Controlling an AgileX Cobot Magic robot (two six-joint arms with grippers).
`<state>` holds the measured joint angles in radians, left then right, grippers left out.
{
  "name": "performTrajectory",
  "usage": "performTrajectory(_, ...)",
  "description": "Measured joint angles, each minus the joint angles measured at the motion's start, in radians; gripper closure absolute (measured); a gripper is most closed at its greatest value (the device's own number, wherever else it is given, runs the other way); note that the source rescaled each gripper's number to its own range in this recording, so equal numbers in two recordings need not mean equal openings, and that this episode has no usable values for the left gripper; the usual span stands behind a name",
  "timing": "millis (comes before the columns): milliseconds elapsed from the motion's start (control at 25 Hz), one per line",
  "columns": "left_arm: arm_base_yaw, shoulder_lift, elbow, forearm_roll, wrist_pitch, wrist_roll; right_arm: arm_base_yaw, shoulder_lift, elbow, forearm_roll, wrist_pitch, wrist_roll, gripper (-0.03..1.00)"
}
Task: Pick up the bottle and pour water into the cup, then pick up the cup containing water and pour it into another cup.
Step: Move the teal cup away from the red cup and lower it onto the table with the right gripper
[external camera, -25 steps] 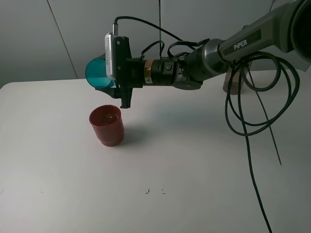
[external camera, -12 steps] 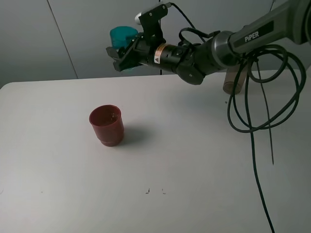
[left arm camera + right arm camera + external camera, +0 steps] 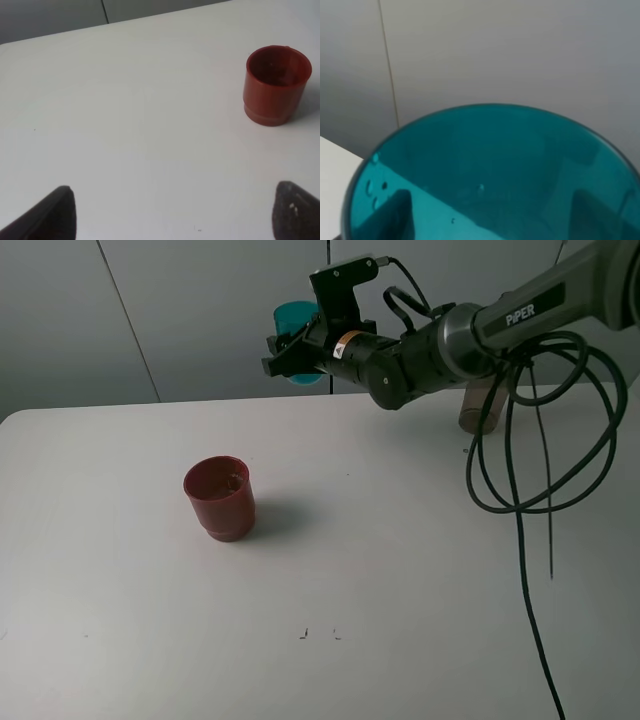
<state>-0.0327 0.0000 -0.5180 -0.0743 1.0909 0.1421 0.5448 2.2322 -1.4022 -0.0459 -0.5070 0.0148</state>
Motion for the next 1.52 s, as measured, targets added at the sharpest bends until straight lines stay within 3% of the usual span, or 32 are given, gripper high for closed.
performTrajectory(360, 0.0, 0.0, 0.0, 0.0, 0.0, 0.0, -0.05, 0.076, 0.0, 0.007, 0.009, -0.015, 0.93)
performTrajectory(720, 0.0, 0.0, 0.0, 0.001, 0.0, 0.0, -0.093, 0.183, -0.002, 0.032, -0.132, -0.027, 0.93)
performTrajectory(1520, 0.0, 0.0, 0.0, 0.001, 0.0, 0.0, -0.133, 0.278, -0.025, 0.032, -0.201, -0.008, 0.93)
